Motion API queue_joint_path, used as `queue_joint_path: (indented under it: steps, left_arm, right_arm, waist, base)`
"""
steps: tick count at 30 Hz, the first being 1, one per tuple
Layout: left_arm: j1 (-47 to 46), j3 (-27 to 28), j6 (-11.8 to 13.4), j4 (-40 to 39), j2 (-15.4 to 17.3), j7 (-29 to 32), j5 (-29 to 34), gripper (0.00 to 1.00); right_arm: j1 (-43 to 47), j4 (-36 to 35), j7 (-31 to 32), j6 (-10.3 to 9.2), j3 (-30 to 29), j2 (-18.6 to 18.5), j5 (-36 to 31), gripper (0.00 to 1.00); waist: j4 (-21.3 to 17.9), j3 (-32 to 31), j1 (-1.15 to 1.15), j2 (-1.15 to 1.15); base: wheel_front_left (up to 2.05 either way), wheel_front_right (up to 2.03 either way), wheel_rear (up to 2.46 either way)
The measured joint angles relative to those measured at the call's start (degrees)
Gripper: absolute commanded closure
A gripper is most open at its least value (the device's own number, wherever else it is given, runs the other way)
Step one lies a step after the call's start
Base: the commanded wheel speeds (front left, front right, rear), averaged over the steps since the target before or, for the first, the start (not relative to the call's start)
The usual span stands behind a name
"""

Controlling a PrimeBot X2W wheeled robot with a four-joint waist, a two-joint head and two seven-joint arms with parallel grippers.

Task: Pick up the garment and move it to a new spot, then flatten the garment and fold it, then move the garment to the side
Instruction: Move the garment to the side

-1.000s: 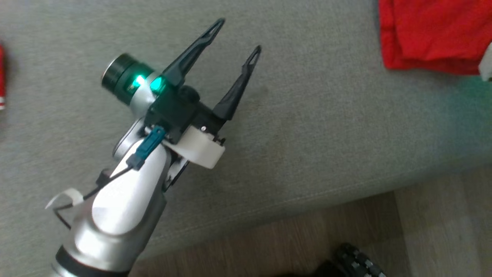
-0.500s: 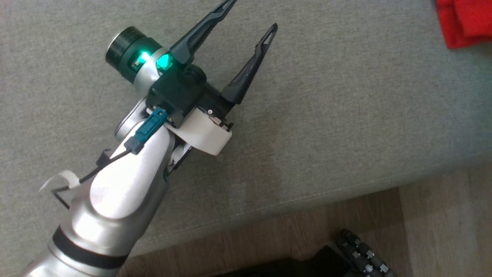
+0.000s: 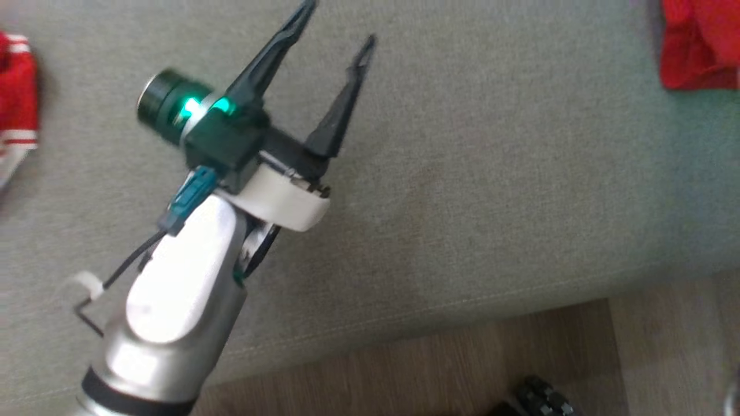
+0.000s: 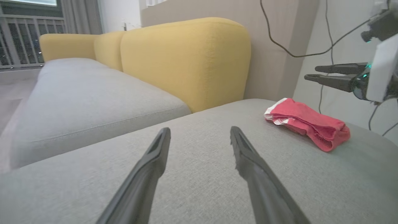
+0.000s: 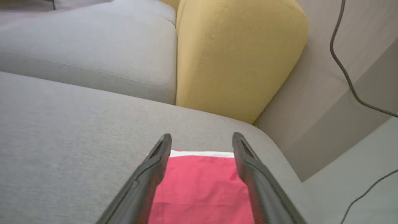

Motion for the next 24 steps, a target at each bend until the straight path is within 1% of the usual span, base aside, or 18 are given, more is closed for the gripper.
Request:
queue_joint_path:
  steps: [4,6,9,13,18,20,24]
  left_arm:
    - [4.4,3.5,1.1,0.0,-0.9,0.0,-1.2,0.00]
    - [6.9,5.3,1.6,0.0,-1.3,0.0,-1.4,0.00]
    - [10.7,7.6,2.1,0.1,-1.6,0.0,-1.7,0.00]
    - [15.9,10.5,3.0,0.5,-2.5,0.0,-1.7,0.00]
    - [22.4,12.9,3.5,1.0,-3.1,0.0,-0.8,0.00]
    - [25.0,14.4,4.0,1.0,-3.7,0.0,-1.3,0.00]
    - [30.0,16.7,4.8,0.9,-4.4,0.0,-1.4,0.00]
  right_arm:
    - [1.3,-1.1,-2.0,0.00,3.3,3.2,0.9,0.00]
    - [2.9,-2.0,-5.6,0.00,4.9,5.2,2.2,0.00]
    - [7.1,-1.8,-10.0,0.00,8.7,6.5,3.0,0.00]
    - [13.5,0.0,-14.1,0.00,9.2,9.3,5.6,0.00]
    - [20.2,0.2,-16.4,0.00,9.0,12.2,6.2,0.00]
    - [23.3,-0.4,-16.7,0.00,8.3,13.0,6.2,0.00]
    - [29.2,-1.3,-16.8,0.00,8.2,13.4,5.0,0.00]
  waist:
    - [0.9,-3.8,0.00,0.00]
    - [1.4,-6.1,0.00,0.00]
    - [2.6,-9.6,0.00,0.00]
    - [4.5,-14.1,0.00,0.00]
    - [6.9,-19.4,-0.01,0.00]
    - [7.9,-21.3,-0.01,0.00]
    - [9.4,-24.4,-0.01,0.00]
  base:
    - [0.00,0.00,0.00]
    - [0.00,0.00,0.00]
    - [0.00,0.00,0.00]
    - [0.00,0.00,0.00]
    - [0.00,0.00,0.00]
    - [0.00,0.00,0.00]
    - [0.00,0.00,0.00]
